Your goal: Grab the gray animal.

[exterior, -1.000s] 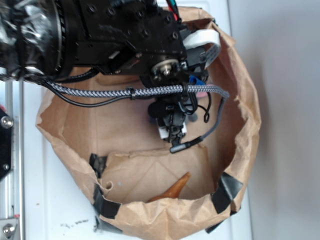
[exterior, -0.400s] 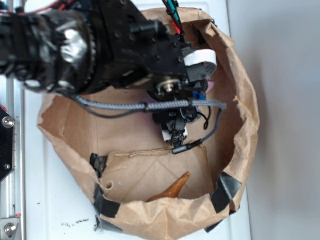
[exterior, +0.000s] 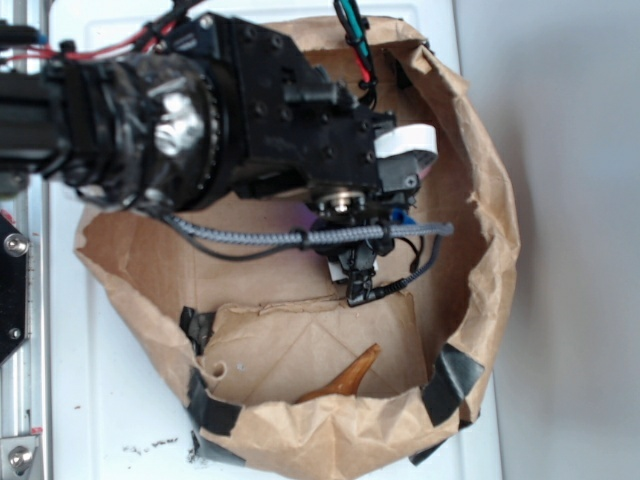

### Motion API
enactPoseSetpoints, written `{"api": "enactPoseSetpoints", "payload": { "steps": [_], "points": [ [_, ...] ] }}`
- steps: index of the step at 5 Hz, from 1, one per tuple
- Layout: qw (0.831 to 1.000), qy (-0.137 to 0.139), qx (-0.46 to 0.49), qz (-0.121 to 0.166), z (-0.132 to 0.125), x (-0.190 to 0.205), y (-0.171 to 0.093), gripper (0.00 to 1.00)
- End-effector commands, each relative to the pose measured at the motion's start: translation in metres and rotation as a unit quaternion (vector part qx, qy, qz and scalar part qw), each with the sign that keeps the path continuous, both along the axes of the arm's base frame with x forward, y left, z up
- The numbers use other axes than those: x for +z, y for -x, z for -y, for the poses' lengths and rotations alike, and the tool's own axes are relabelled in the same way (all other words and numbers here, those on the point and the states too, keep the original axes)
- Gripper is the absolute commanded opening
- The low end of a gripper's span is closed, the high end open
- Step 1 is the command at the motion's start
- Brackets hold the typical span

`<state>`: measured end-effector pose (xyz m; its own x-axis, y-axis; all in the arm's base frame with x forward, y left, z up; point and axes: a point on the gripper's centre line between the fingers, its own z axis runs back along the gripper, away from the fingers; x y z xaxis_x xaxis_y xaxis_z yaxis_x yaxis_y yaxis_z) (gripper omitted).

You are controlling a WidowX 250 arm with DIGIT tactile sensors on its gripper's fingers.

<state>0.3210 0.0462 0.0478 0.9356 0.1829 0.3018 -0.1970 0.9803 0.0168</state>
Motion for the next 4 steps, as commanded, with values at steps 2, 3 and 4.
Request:
{"api": "enactPoseSetpoints", "payload": {
  "steps": [2,3,4],
  "points": [
    [0.999,0.039,0.01,0.011,-0.008,0.063,0.007,0.0],
    [0.999,0.042,-0.026,0.019,-0.009,0.094,0.041,0.0],
    [0.999,0.021,-0.023,-0.013,-0.004,0.121,0.065,0.0]
  ]
}}
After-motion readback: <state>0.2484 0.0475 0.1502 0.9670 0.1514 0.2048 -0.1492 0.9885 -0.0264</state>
